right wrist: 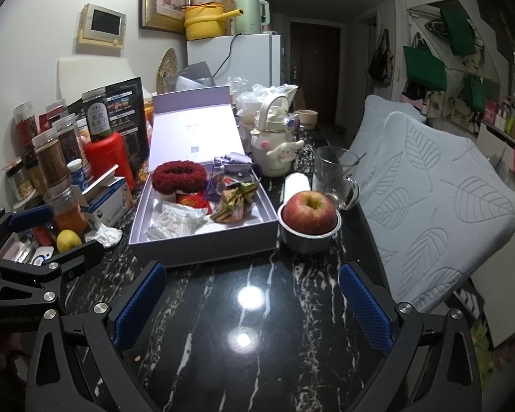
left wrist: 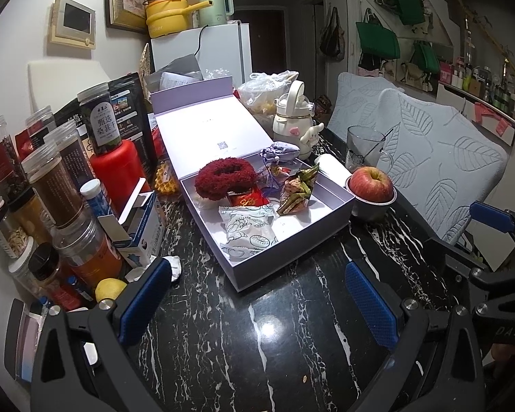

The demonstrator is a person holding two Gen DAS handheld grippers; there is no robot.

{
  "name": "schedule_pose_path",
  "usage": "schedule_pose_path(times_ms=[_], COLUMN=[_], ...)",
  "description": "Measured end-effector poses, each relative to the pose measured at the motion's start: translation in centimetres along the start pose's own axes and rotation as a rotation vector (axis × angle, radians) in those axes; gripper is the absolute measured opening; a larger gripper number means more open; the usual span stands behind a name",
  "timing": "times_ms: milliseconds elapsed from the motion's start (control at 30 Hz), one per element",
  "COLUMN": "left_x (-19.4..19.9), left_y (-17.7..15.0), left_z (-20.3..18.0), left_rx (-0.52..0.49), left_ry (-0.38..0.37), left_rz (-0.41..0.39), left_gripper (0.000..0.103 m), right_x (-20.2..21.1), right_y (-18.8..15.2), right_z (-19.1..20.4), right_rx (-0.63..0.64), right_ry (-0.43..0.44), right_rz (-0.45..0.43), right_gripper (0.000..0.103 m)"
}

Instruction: Organize soft objects

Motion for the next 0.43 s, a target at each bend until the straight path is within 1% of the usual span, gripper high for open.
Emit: schedule_pose_path(times_ms=[433], left_x=[-0.09], left_y=[-0.48], left_z=[0.47], left_rx=[0.008], left_ry=[0.004], left_rz=[0.017], left_gripper=[0.103], right_x=[0.02], right_y=[-0.19], right_z=[0.58], right_rx=[-0.001], right_ry=[0.012], right_rz=[0.013], right_gripper=[0.102])
Point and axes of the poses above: each gripper's, at about its wrist camera, not at the fingertips, and x roughly against the way its jaws point, z to its left, y to its top, the point moved 5 cm from there along -x, roughly the way its jaws point, and after that the axes turned 5 degrees about x, right-handed, at the moved point
